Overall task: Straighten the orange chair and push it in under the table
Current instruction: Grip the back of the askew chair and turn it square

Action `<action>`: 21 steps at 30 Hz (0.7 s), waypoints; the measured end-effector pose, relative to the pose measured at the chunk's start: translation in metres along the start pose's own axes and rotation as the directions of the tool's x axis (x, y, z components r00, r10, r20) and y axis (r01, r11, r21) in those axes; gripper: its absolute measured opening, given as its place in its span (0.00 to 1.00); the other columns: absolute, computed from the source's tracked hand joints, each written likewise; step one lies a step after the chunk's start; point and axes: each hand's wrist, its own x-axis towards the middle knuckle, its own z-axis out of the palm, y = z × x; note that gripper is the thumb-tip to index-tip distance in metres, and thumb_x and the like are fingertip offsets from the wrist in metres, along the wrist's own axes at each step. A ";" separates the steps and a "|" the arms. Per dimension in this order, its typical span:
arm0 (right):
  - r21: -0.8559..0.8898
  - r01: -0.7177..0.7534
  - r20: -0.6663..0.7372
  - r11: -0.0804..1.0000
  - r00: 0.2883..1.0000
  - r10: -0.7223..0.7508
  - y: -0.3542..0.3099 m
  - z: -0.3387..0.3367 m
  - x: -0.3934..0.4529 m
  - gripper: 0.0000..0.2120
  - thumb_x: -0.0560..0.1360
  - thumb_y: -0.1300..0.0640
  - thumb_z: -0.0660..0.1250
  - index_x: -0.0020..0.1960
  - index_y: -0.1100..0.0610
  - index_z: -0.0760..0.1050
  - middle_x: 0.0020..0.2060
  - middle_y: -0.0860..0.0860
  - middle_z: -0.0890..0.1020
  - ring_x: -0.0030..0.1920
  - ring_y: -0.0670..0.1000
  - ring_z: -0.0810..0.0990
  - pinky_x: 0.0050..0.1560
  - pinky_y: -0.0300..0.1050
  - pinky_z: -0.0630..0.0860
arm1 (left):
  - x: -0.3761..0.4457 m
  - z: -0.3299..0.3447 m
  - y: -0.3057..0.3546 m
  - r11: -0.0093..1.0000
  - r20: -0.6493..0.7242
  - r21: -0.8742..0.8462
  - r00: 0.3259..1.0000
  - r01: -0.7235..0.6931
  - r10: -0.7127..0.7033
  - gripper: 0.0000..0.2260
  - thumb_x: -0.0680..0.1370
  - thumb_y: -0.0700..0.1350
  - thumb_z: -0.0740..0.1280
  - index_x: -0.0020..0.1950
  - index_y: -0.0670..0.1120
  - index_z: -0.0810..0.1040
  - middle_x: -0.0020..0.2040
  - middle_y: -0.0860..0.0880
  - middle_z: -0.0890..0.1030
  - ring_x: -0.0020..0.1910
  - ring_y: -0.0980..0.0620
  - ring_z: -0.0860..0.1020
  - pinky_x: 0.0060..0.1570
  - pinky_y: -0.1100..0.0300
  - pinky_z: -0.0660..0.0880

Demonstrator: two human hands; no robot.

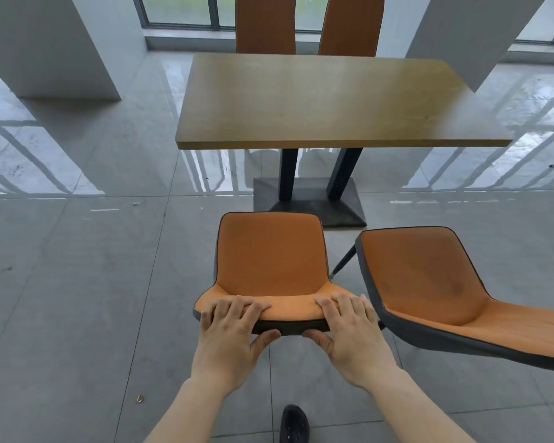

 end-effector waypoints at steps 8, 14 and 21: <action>0.017 0.016 0.008 1.000 1.000 -0.016 0.023 -0.029 0.073 0.36 0.77 0.28 0.42 0.74 0.48 0.63 0.66 0.51 0.71 0.69 0.59 0.67 0.78 0.62 0.55 | 0.077 -0.008 0.003 1.000 0.000 -0.011 1.000 0.022 -0.022 0.30 0.77 0.74 0.44 0.69 0.62 0.69 0.64 0.58 0.73 0.66 0.50 0.65 0.66 0.46 0.66; 0.010 0.013 0.025 1.000 1.000 -0.013 0.035 -0.051 0.129 0.38 0.76 0.28 0.43 0.78 0.48 0.60 0.70 0.52 0.69 0.73 0.58 0.64 0.79 0.61 0.51 | 0.137 -0.014 0.001 1.000 -0.015 -0.010 1.000 0.026 -0.026 0.29 0.77 0.73 0.46 0.70 0.62 0.68 0.66 0.58 0.71 0.67 0.51 0.62 0.67 0.48 0.62; 0.038 0.013 -0.006 0.999 1.000 -0.013 0.036 -0.061 0.194 0.30 0.81 0.33 0.54 0.78 0.47 0.59 0.73 0.53 0.67 0.74 0.58 0.62 0.79 0.61 0.51 | 0.201 -0.037 -0.012 0.999 -0.001 0.022 0.999 0.039 -0.039 0.29 0.75 0.72 0.46 0.71 0.63 0.67 0.67 0.57 0.69 0.67 0.49 0.62 0.65 0.51 0.56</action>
